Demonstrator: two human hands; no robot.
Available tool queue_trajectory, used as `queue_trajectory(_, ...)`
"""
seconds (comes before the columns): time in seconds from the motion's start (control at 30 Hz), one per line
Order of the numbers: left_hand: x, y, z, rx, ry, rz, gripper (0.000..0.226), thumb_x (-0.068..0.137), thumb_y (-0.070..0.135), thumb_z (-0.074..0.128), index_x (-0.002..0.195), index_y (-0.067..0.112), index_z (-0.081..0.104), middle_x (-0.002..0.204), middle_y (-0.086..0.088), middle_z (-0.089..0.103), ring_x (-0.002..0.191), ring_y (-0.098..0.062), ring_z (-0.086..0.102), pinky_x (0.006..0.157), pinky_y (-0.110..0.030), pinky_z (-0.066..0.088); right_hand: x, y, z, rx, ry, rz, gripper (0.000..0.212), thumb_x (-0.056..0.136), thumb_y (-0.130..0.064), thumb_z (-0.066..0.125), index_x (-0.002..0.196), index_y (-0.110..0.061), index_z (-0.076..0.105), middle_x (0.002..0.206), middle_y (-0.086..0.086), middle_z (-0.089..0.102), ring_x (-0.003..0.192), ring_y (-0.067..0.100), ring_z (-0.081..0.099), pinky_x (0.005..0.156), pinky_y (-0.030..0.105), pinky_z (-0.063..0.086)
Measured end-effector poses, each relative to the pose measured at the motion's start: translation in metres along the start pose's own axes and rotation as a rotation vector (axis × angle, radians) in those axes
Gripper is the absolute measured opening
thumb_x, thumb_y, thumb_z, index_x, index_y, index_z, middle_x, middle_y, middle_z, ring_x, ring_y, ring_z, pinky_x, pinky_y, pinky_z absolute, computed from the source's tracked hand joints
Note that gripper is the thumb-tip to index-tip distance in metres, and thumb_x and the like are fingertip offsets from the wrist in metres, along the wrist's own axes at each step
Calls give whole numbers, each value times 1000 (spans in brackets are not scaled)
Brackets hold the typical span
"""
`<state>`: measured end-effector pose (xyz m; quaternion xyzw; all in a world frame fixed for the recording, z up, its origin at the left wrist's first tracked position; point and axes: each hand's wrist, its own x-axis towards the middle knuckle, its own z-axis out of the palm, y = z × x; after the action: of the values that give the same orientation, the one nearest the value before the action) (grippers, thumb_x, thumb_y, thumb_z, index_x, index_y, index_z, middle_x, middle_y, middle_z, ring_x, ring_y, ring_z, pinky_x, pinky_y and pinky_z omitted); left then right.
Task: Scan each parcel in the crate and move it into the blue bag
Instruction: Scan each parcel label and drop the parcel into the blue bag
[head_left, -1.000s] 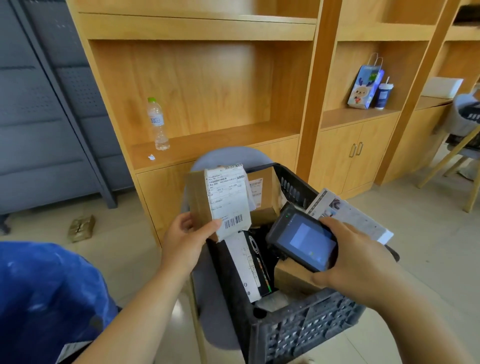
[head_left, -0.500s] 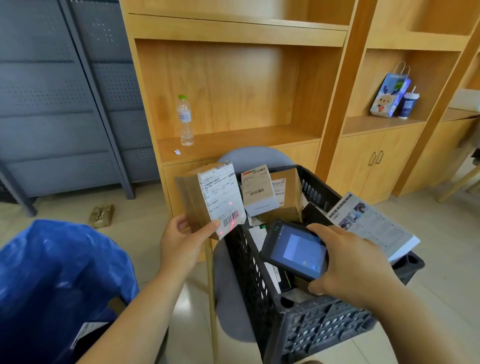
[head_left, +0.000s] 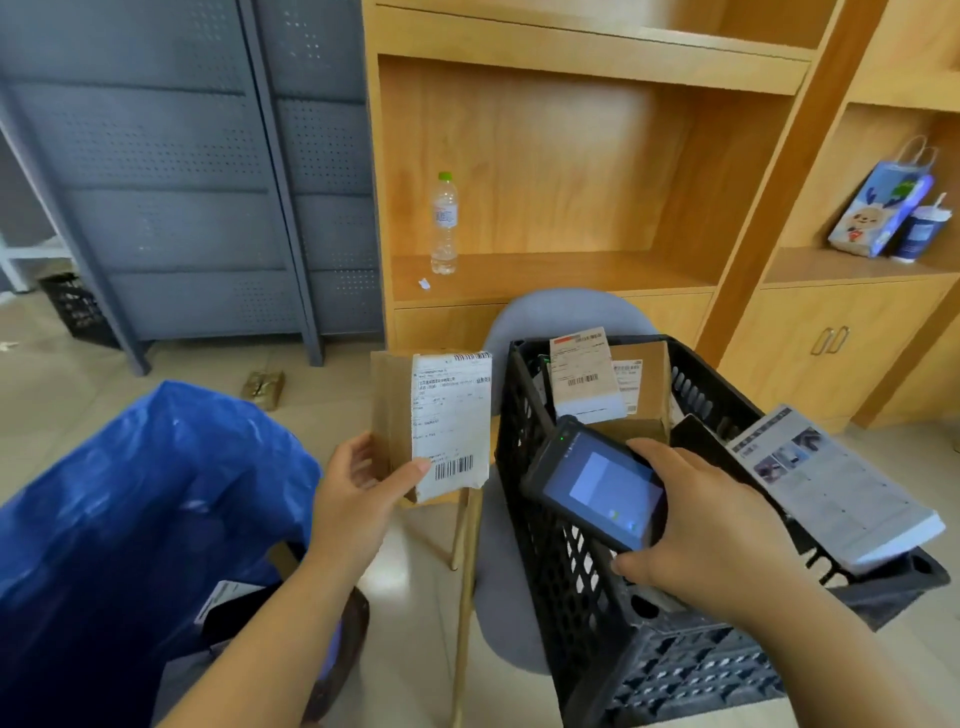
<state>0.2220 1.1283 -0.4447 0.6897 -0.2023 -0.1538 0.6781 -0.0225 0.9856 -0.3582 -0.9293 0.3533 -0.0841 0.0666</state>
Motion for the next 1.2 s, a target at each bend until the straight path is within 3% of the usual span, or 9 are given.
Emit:
queue_trajectory(0.17,-11,-34,-81,127,152,-39,58,69,24,84,120,24,55,112,9,65,95,-6,65,68,-23,53,12,-41,18,35,-61,-110,95,53,-53,75,132,-35,27,114,-14,49,102,12,51,81,36,49)
queue_trajectory(0.23,-14,-44,-110,203,231,-80,50,67,33,85,109,33,58,109,8,65,91,-9,66,69,-28,55,17,-57,26,37,-79,-150,92,52,-53,75,128,-37,27,112,-14,50,99,12,51,79,35,49)
queue_trajectory(0.3,-15,-51,-136,318,316,-84,35,67,39,84,90,38,58,97,10,65,82,-4,66,62,-21,50,22,-72,32,37,-90,-183,92,51,-53,75,128,-36,27,110,-13,51,97,12,52,79,35,49)
queue_trajectory(0.37,-12,-60,-160,425,371,-115,28,71,40,81,89,31,61,98,4,65,84,-13,66,64,-27,51,25,-83,38,35,-91,-214,92,50,-53,75,128,-36,28,108,-13,51,93,11,51,74,31,48)
queue_trajectory(0.43,-8,-68,-177,558,379,-202,41,75,44,73,101,13,63,111,-6,58,99,-31,59,82,-43,50,27,-90,41,37,-92,-240,91,49,-53,75,125,-37,29,106,-14,52,88,8,49,69,26,45)
queue_trajectory(0.47,-7,-70,-182,597,375,-237,44,77,44,70,105,10,62,114,-8,56,103,-32,55,85,-43,48,27,-92,42,40,-92,-245,90,48,-54,76,123,-37,29,105,-14,52,85,7,47,67,26,44)
queue_trajectory(0.77,-5,-62,-137,553,23,-175,7,84,34,70,84,27,68,90,12,68,86,-7,63,66,-22,44,21,-62,28,9,-53,-128,98,49,-54,75,131,-34,27,112,-13,50,97,13,52,76,35,48)
queue_trajectory(0.9,-1,-36,-83,485,-107,-74,4,83,34,71,81,31,69,83,16,70,82,1,63,68,-22,46,9,-24,15,7,-30,-16,101,51,-55,77,136,-32,27,119,-11,49,99,15,52,76,34,49)
queue_trajectory(1.2,-13,9,77,288,-416,103,7,77,43,73,80,38,70,84,17,71,83,-4,64,75,-26,47,-32,81,-10,72,92,272,100,47,-54,80,133,-33,32,110,-9,50,89,15,52,71,39,52)
